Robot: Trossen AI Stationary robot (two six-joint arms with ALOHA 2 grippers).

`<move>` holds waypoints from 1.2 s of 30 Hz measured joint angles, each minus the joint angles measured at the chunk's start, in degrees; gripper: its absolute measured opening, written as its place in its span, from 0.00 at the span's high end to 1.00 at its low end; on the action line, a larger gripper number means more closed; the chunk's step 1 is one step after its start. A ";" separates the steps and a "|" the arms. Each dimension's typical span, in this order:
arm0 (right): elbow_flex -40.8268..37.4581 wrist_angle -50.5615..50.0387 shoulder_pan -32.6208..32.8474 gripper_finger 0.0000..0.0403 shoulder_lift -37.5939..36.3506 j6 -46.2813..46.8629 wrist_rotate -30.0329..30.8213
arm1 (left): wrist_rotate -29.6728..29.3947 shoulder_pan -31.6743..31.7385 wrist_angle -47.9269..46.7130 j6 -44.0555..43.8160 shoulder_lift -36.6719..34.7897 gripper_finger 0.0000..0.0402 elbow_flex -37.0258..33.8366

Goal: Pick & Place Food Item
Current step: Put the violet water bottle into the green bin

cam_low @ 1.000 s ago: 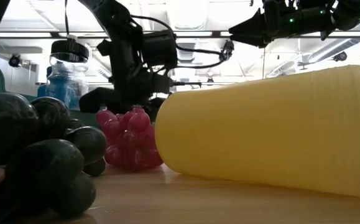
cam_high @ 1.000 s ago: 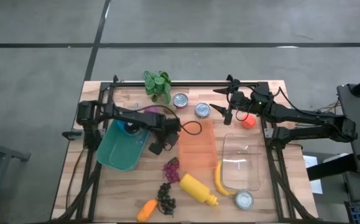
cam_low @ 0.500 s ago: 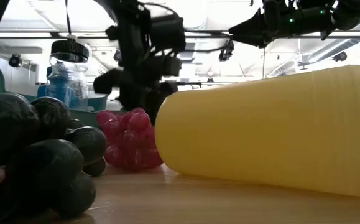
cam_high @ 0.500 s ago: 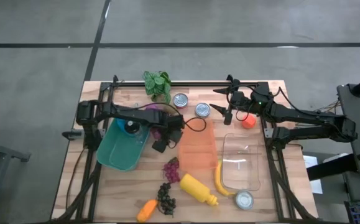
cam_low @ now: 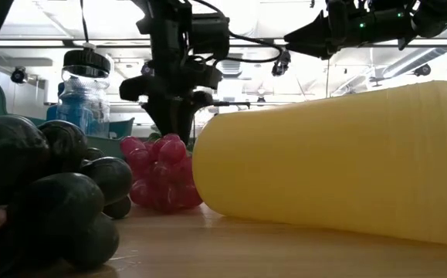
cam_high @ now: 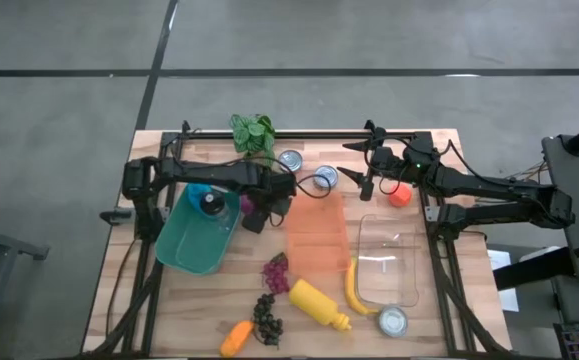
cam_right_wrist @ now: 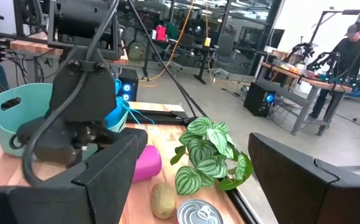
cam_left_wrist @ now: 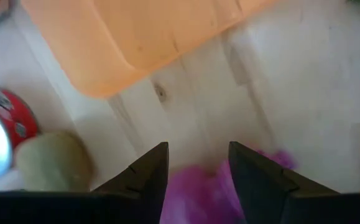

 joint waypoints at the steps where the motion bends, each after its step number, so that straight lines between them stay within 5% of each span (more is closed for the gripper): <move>1: 0.02 0.00 -0.02 0.24 0.00 0.00 0.00 | -0.52 0.00 -0.01 2.32 0.00 0.57 -0.04; 14: 0.00 -0.02 -0.02 0.24 0.00 0.00 0.00 | 0.48 -0.03 -1.32 22.81 0.00 0.57 -0.86; 19: 0.02 -0.02 -0.02 0.24 0.00 0.00 0.00 | 0.23 -0.13 -0.78 13.04 0.00 0.57 -0.86; 25: 0.00 -0.02 -0.02 0.24 0.00 0.00 0.00 | -7.06 -0.94 -0.97 2.44 0.00 0.57 -0.13; 36: 0.01 -0.02 0.00 0.24 0.00 0.00 0.00 | -7.58 -0.50 -8.11 -32.86 0.04 0.57 10.63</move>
